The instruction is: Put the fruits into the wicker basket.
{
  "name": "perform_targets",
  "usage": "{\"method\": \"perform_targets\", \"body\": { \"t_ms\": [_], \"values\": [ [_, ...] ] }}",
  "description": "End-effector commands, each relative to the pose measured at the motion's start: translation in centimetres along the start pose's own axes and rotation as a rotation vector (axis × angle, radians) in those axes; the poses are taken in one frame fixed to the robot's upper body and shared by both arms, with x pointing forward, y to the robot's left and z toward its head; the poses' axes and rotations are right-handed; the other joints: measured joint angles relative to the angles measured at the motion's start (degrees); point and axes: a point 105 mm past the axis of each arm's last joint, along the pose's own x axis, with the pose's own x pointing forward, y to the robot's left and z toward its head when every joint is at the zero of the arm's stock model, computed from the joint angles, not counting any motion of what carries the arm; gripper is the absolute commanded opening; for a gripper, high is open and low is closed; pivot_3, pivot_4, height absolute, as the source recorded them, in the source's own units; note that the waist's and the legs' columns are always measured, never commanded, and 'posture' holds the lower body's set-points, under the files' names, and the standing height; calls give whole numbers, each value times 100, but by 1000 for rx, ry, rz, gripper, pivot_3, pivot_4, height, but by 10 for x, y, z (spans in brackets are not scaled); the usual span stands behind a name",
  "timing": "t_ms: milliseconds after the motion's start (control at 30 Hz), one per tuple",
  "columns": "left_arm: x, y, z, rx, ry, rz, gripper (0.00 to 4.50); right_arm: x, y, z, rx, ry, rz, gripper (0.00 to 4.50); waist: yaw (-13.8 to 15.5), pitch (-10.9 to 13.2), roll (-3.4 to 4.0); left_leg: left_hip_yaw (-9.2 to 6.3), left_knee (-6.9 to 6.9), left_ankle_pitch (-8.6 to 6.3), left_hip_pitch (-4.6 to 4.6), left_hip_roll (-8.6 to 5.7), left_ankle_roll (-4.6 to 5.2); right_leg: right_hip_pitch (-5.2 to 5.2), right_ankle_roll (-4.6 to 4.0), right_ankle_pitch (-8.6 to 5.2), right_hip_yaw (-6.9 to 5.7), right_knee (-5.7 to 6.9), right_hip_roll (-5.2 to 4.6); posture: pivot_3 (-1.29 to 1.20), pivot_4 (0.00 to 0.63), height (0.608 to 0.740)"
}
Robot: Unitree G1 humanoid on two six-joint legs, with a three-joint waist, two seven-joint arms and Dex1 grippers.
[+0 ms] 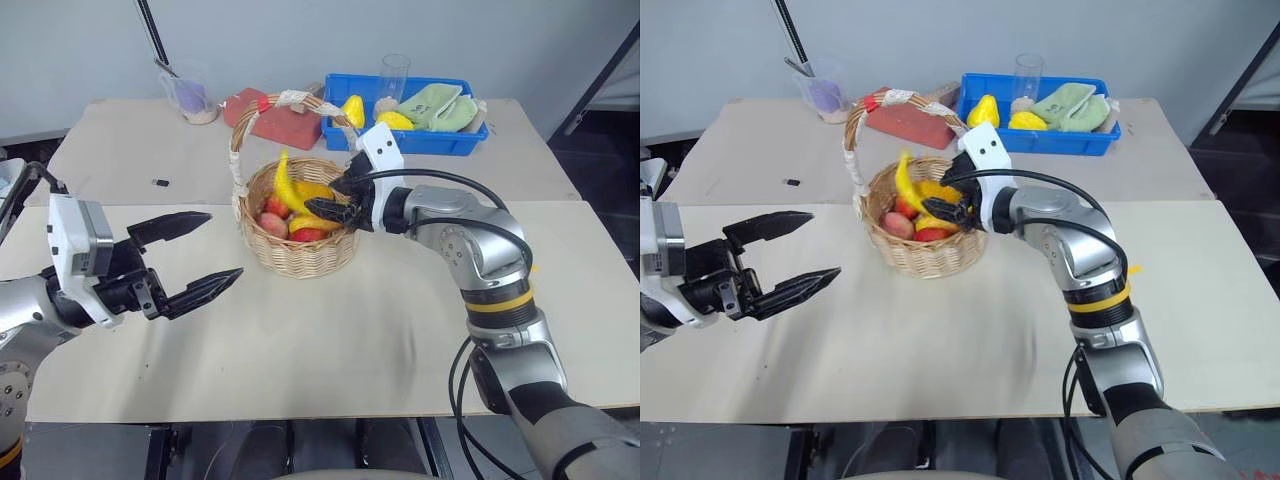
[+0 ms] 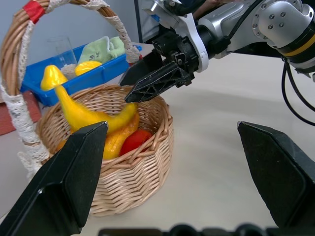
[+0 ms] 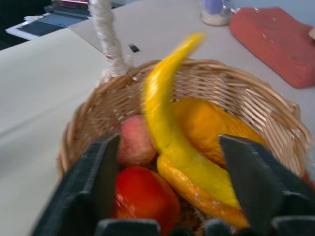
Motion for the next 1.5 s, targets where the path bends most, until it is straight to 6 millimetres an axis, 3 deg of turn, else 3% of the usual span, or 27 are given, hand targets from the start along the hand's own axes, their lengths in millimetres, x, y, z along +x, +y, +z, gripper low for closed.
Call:
{"method": "perform_targets", "body": {
  "t_ms": [33,167,367,533,800,900,1267,1400,1500],
  "values": [
    [3,1,6,26,-10,-9,4500,-22,19,22,-95,-69,109,3551,13,0,0,-1,0,0,0,0,0,1,0,0,-1,-1,0,0,150,740],
    [7,4,6,28,-8,-11,4500,-51,16,15,-170,-42,126,3551,25,0,0,-2,0,-1,2,0,1,10,0,0,-3,-9,-1,0,150,740],
    [9,4,4,28,-2,-22,4500,-75,-22,4,-166,-48,-96,3551,3,0,-1,1,0,0,4,1,1,14,-2,-1,0,-29,1,0,150,740],
    [13,3,5,31,-6,-53,4500,-59,-48,-3,-126,-85,-207,3551,-31,0,-1,5,-2,0,8,6,1,10,-7,-4,6,-29,8,0,150,740],
    [21,4,6,54,-29,-67,4500,-16,-62,2,-102,-148,-215,3551,-20,0,0,9,-3,1,3,4,-1,4,-7,-4,7,-12,6,0,150,740],
    [23,1,6,52,-35,-72,4500,-8,-63,5,-94,-169,-209,3551,2,0,0,7,-4,1,3,4,-1,4,-7,-4,4,-7,4,0,150,740],
    [23,0,5,52,-34,-65,4500,-3,-60,2,-94,-167,-192,98,-17,1,1,6,-4,2,3,6,-2,1,-8,-4,3,-4,6,0,150,740],
    [24,0,5,51,-39,-68,4500,-8,-61,3,-133,-178,-200,101,-11,1,1,6,-4,2,1,5,-2,0,-8,-4,3,-3,5,0,150,740],
    [26,1,6,51,-48,-71,4500,-24,-72,5,-176,-191,-249,101,14,1,1,5,-4,2,1,4,-2,0,-7,-4,3,-4,3,0,150,740]
  ]
}}
